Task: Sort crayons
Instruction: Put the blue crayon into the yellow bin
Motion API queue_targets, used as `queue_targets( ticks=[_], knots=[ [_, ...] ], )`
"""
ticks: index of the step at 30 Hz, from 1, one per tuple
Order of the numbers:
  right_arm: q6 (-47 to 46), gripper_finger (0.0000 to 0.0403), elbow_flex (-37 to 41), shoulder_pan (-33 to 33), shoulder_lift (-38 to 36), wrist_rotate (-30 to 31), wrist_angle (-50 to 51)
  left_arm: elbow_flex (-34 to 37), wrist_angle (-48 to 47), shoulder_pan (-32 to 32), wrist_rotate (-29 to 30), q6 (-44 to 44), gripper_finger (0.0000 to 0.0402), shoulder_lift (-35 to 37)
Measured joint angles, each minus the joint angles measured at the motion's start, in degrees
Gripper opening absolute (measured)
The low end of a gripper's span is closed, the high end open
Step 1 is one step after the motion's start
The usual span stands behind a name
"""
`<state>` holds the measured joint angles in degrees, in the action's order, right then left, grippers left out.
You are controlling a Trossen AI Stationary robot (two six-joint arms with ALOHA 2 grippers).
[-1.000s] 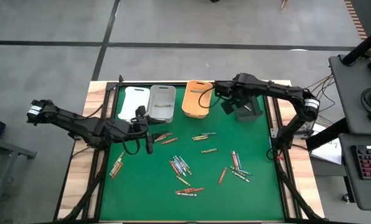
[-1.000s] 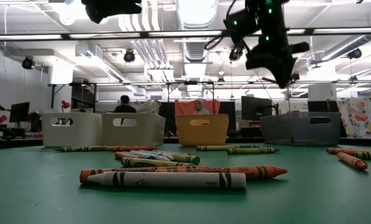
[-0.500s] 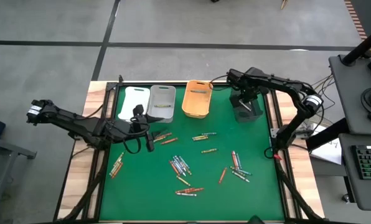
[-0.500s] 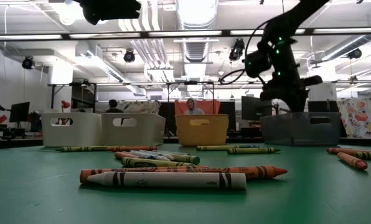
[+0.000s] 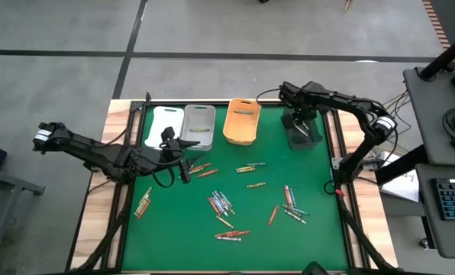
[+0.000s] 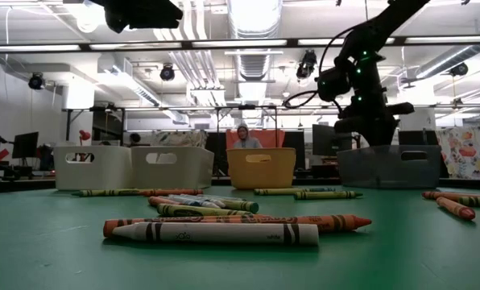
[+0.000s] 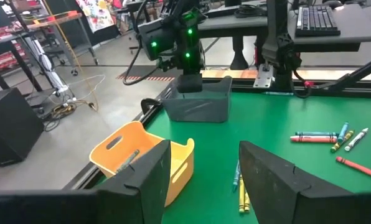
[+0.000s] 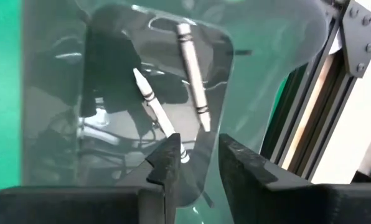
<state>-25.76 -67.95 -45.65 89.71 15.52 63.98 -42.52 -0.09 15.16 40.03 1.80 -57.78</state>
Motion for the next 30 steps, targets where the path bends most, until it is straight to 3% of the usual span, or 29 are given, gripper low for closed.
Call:
queue_targets(
  ticks=[9,14,17,25,30],
  knots=[
    [-0.5,0.0097,-5.6,5.7,-4.8,-0.5,2.9,0.0,0.0,0.0,0.0,0.5,0.0172,0.0],
    [-2.9,0.0088,-6.0,14.5,-10.8,-1.7,3.8,0.0,0.0,0.0,0.0,0.5,0.0172,0.0],
    [-8.0,0.0085,-5.3,21.2,-13.4,-6.0,6.3,0.0,0.0,0.0,0.0,0.3,0.0172,0.0],
    [-25.2,0.0084,3.2,39.0,-13.5,-15.8,13.6,0.0,-0.2,0.0,0.0,-1.4,0.0172,0.0],
    [-35.3,0.0084,11.8,43.6,-11.0,-18.8,16.9,0.0,-0.5,0.0,0.0,-2.3,0.0172,0.0]
  ],
)
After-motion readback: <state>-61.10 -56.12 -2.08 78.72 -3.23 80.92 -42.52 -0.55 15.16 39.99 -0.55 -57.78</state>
